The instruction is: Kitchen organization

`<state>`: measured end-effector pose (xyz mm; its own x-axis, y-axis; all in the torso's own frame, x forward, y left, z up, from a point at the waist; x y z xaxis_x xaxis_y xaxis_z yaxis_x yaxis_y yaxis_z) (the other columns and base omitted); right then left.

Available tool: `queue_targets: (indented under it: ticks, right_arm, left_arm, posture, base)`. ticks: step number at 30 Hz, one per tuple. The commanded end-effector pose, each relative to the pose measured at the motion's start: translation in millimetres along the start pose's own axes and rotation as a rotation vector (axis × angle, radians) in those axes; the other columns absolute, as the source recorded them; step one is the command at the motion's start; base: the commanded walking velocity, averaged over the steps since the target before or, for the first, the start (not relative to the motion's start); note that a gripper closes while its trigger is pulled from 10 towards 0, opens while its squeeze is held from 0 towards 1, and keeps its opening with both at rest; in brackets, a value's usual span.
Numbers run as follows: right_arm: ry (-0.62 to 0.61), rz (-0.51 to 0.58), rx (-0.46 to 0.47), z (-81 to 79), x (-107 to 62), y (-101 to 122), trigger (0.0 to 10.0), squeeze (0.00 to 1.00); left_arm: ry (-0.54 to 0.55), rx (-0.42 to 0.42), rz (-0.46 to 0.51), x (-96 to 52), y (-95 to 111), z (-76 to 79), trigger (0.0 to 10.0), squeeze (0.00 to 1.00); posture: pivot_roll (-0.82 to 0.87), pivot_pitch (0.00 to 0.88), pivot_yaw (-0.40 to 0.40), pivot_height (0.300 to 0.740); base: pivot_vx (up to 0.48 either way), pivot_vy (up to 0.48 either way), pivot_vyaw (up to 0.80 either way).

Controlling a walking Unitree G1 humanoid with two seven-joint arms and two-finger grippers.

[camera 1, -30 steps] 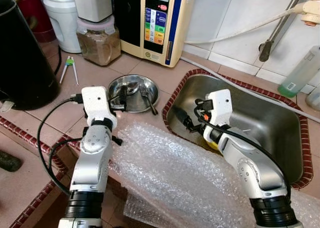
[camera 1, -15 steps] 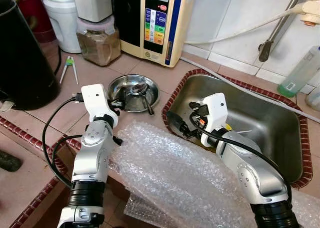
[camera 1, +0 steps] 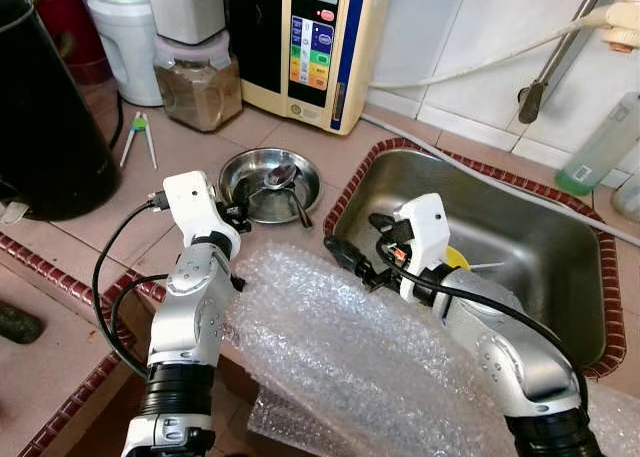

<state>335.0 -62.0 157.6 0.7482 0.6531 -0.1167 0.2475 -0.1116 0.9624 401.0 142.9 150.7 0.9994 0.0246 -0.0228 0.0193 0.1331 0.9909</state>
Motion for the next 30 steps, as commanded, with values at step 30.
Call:
queue_targets:
  ticks: [30]
  right_arm:
    - [-0.002,-0.012,-0.021,3.2,-0.2,1.3,10.0,0.0]
  left_arm:
    - [0.018,-0.186,0.122,-0.5,31.0,-2.3,0.0,0.0]
  posture:
    - [0.01,0.074,-0.105,0.74]
  base:
    - [0.0,0.0,0.0]
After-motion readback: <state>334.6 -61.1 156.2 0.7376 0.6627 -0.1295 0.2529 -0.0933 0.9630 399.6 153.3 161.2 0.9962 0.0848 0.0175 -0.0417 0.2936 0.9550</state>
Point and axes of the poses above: a point about 5 cm out from each wrist's last joint towards the gripper, its own x axis pointing out of the wrist towards the gripper, its own y axis along the axis of the wrist's last joint, z = x × y, the point moved 6 cm from there along x, pointing out of the wrist towards the gripper, and after that the axes turned 9 degrees about x, right-handed, at the moved point
